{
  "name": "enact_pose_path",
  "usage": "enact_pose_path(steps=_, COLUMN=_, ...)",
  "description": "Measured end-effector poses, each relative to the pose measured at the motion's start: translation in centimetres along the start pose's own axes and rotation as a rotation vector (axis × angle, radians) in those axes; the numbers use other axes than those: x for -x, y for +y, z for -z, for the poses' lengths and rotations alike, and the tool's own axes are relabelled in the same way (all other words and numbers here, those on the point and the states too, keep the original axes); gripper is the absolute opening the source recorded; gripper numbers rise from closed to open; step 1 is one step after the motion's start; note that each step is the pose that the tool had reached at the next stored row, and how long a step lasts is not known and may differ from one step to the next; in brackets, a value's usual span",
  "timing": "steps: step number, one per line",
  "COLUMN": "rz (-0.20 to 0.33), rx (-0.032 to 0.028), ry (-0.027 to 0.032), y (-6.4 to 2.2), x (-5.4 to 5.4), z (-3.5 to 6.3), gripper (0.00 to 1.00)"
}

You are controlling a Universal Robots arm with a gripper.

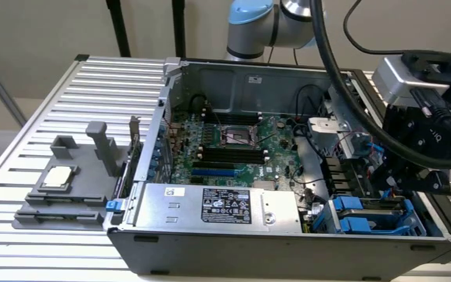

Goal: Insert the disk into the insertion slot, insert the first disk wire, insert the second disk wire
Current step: 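Insert the second disk wire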

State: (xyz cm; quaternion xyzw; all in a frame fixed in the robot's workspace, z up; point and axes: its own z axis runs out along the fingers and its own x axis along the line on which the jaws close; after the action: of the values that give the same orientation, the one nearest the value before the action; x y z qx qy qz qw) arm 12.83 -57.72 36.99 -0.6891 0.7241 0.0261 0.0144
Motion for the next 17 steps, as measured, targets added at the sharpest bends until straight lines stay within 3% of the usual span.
enact_pose_path(steps=3, rz=0.003, rx=-0.0108, ry=-0.0147, y=0.14, x=-0.5, z=-0.18, gripper=0.17)
enact_pose_path(steps=7, rz=0.007, rx=-0.0246, ry=-0.0278, y=0.4, x=-1.0, z=-0.48, gripper=0.17)
enact_pose_path(steps=11, rz=0.011, rx=-0.0351, ry=-0.0371, y=0.58, x=-1.3, z=-0.91, gripper=0.17)
enact_pose_path(steps=17, rz=0.016, rx=-0.0518, ry=-0.0459, y=0.62, x=-1.4, z=-1.61, gripper=0.17)
